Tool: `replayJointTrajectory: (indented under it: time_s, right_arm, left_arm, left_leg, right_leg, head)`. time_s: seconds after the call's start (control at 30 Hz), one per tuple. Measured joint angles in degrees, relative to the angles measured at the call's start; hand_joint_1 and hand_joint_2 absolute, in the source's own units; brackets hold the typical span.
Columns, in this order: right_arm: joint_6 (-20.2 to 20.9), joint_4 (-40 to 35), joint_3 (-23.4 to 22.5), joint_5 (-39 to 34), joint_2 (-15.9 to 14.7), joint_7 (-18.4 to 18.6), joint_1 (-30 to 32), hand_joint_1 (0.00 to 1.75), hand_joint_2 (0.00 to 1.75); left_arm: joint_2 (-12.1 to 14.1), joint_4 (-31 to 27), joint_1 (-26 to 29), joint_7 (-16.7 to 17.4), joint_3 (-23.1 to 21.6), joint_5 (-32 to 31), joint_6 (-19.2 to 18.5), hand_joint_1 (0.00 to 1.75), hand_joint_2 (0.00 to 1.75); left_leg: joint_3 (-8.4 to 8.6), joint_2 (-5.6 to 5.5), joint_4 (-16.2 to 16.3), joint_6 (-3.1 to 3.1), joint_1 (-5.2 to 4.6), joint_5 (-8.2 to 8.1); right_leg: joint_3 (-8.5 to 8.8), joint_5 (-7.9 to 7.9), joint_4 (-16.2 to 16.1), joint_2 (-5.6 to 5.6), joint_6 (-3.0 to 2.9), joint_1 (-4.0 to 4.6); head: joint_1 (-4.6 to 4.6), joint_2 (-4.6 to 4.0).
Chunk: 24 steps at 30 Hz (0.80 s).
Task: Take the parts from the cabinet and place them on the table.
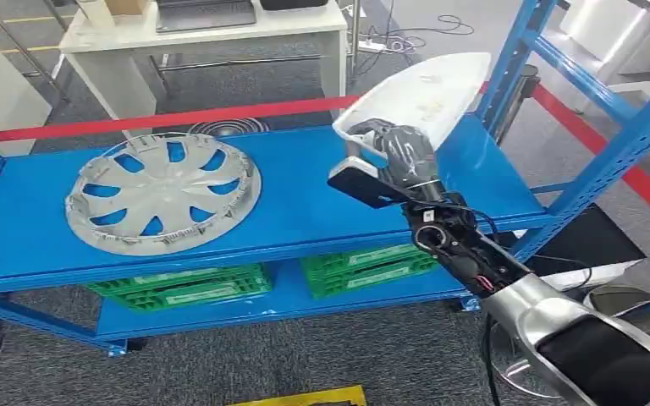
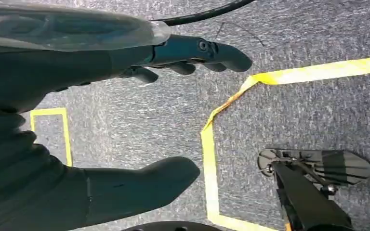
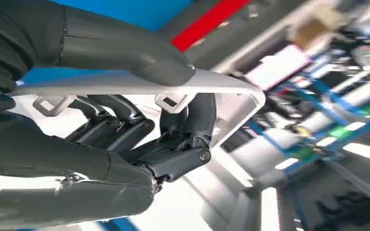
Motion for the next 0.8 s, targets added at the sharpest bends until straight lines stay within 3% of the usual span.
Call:
replayJointTrajectory:
  time_s: [0.17, 0.33, 0.5, 0.8]
  right_arm:
    - [10.50, -4.45, 0.44, -16.72, 1.38, -6.78, 1.04, 1.75, 1.75]
    - [20.18, -7.57, 1.16, -27.82, 3.21, -10.52, 2.19, 1.75, 1.75]
    - [36.42, -10.88, 2.47, -42.60, 5.38, -13.47, 2.95, 1.75, 1.75]
    - [37.76, -13.96, 3.83, -44.56, 7.21, -13.60, 3.23, 1.75, 1.75]
  left_arm:
    - [0.00, 0.00, -0.08, 0.00, 0.87, -0.33, 0.13, 0.00, 1.75]
    - [0.00, 0.00, -0.10, 0.13, 1.22, -0.54, 0.20, 0.00, 1.75]
    - [0.00, 0.00, -0.16, 0.87, 1.27, -0.92, 0.26, 0.00, 1.75]
    - [0.00, 0.00, -0.22, 0.87, 1.27, -1.11, 0.42, 0.00, 1.75]
  left_leg:
    - [0.01, 0.02, -0.01, 0.01, 0.00, -0.01]
    - [-0.02, 0.00, -0.01, 0.01, 0.00, 0.00]
    - [0.00, 0.01, -0.01, 0.01, 0.00, 0.00]
    - [-0.04, 0.00, -0.01, 0.08, -0.01, 0.02]
  right_leg:
    - [-0.01, 0.00, 0.00, 0.02, 0.00, 0.00]
    - [0.00, 0.00, 0.00, -0.01, 0.00, 0.01]
    - [-0.01, 0.00, 0.00, 0.01, 0.00, 0.01]
    - [0.01, 0.00, -0.04, -0.01, 0.00, 0.01]
  head:
    - [0.00, 0.00]
    - [0.02, 0.00]
    - [0.00, 0.00]
    - [0.00, 0.00]
